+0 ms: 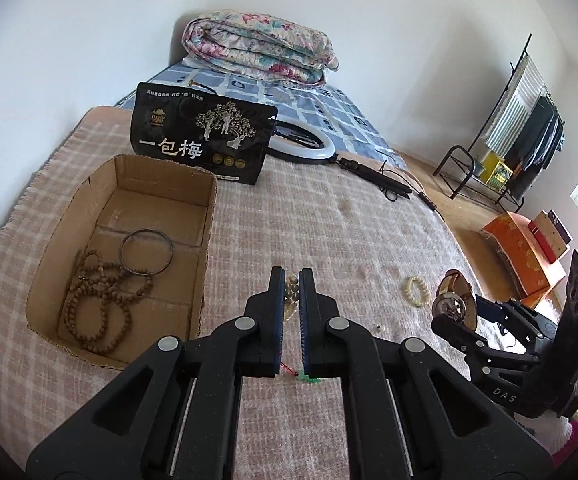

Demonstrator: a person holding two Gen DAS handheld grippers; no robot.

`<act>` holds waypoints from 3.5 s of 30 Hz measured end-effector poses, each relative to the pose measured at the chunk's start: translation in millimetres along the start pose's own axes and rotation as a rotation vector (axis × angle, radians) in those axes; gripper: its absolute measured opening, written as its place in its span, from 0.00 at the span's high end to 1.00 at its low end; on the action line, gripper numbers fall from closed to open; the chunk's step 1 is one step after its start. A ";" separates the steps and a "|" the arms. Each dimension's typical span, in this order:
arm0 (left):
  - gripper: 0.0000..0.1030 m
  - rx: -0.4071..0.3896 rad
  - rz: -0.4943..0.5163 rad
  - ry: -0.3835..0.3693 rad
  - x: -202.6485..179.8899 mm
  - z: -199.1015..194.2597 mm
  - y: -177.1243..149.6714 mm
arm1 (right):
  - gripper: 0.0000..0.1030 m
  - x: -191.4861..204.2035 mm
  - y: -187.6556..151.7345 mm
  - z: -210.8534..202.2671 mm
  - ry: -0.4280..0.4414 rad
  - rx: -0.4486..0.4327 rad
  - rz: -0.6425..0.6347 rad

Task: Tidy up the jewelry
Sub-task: 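Lift the pearl necklace and watch and carry both toward the cardboard box, then lower the necklace and watch into the box and open both grippers, then move the left tool toward the green jade pendant while the right tool moves toward the pearl earrings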

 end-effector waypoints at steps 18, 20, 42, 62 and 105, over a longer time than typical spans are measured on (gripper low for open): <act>0.96 -0.214 -0.016 -0.051 6.7 -86.5 71.6 | 0.44 8.9 15.3 0.2 0.030 -0.035 -0.005; 0.96 -0.218 -0.019 -0.035 13.5 -86.4 74.3 | 0.44 13.5 18.0 1.7 0.036 -0.037 -0.012; 0.96 -0.240 -0.071 0.060 74.9 -82.7 95.0 | 0.44 64.7 57.5 31.9 0.115 -0.043 -0.079; 0.96 -0.163 -0.096 0.136 116.6 -39.4 81.3 | 0.44 126.7 96.5 124.1 0.209 0.011 -0.113; 0.72 -0.100 -0.045 0.225 120.7 -15.9 68.7 | 0.30 133.9 114.9 150.5 0.182 0.020 -0.082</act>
Point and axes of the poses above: each gripper's, at about its wrist camera, not at the fingertips, and z roughly the way its jaws point, x to its left, y to its top, the point moved 3 cm from there along z, roughly the way its jaws point, and after that the axes turned 6 degrees about -x, right-handed, at the moved point
